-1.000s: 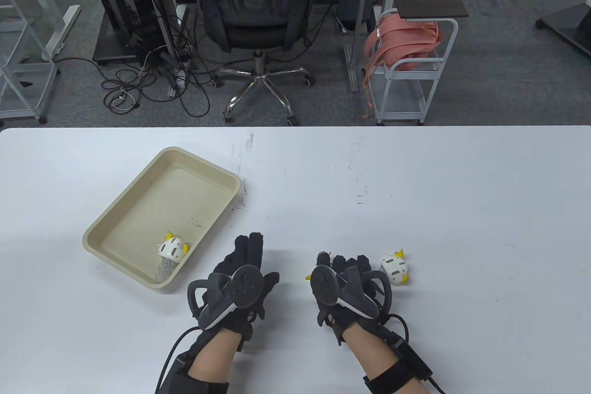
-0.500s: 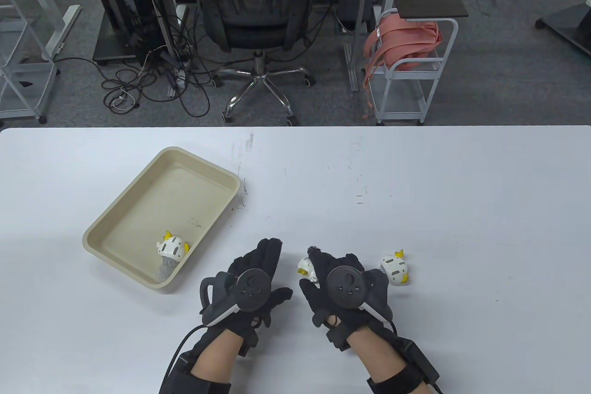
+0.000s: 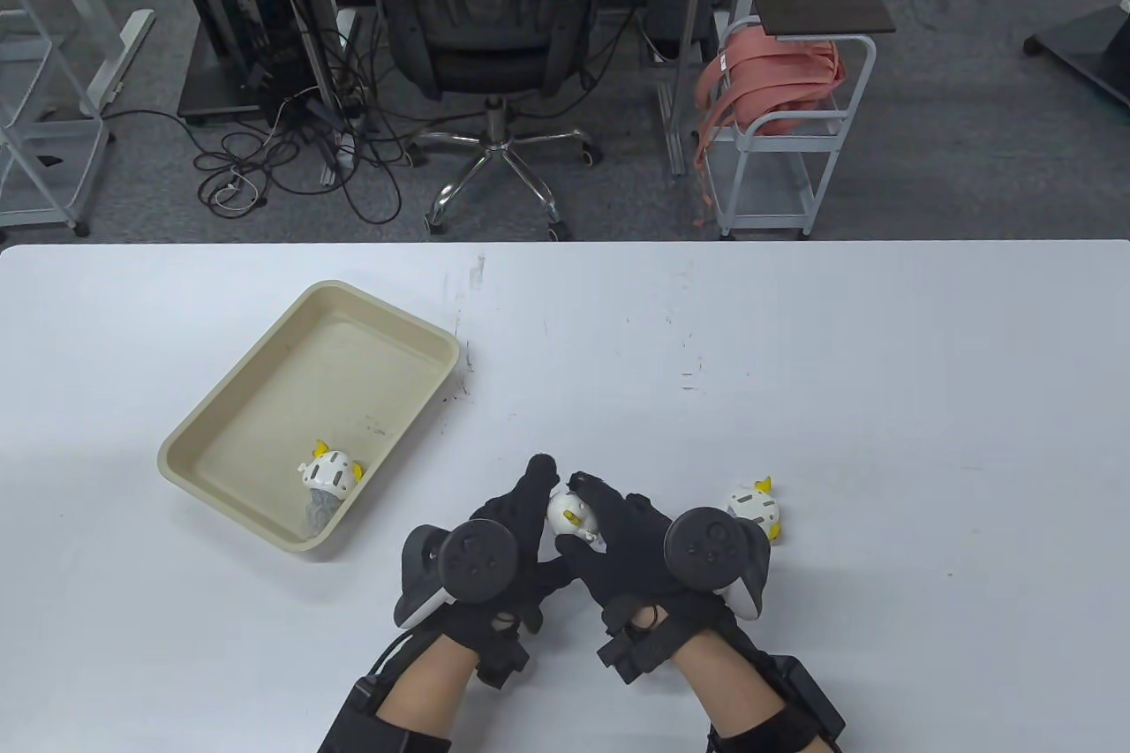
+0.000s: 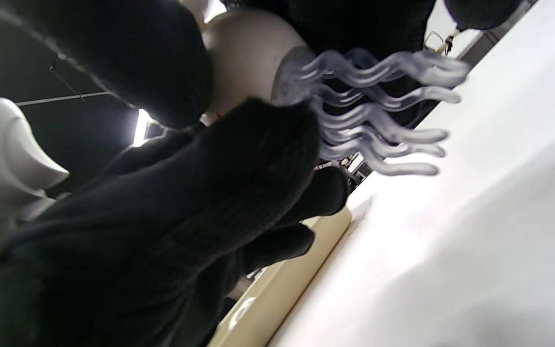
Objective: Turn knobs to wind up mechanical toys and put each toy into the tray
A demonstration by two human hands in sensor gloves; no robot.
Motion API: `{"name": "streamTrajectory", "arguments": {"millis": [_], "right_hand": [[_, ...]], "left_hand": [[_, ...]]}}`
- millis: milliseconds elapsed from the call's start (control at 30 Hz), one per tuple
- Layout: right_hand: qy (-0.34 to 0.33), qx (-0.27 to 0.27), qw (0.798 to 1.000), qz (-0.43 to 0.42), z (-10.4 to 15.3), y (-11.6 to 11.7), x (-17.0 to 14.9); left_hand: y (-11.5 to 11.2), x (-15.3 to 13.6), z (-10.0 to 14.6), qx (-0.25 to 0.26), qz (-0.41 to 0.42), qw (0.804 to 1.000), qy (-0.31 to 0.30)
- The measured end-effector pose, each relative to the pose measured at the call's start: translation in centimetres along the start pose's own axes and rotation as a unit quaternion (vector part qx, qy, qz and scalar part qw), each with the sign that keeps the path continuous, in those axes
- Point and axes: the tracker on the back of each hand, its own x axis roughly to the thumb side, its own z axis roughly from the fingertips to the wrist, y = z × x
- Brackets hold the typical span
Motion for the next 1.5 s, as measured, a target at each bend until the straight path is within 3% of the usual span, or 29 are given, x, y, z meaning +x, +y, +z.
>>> {"name": "streamTrajectory", "arguments": {"millis": [167, 833, 1100, 1500], "right_hand": [[-0.003, 0.017, 1.0, -0.023, -0.1, 0.3, -0.3], [0.021, -0.036, 0.998, -0.051, 0.1, -0.7, -0.7], [0.018, -0.025, 0.995, -0.091, 0.0, -0.6, -1.2], [0.033, -0.035, 0.995, -0.086, 0.1, -0.8, -1.3]], "left_hand": [[0.3, -0.6, 0.0, 0.009, 0.075, 0.997, -0.011], [0.9, -1.6, 0.1, 0.043, 0.143, 0.989, -0.002], [0.8, -1.9, 0.1, 0.046, 0.193, 0.98, -0.004], [1.4, -2.2, 0.3, 0.073, 0.176, 0.982, -0.005]]}}
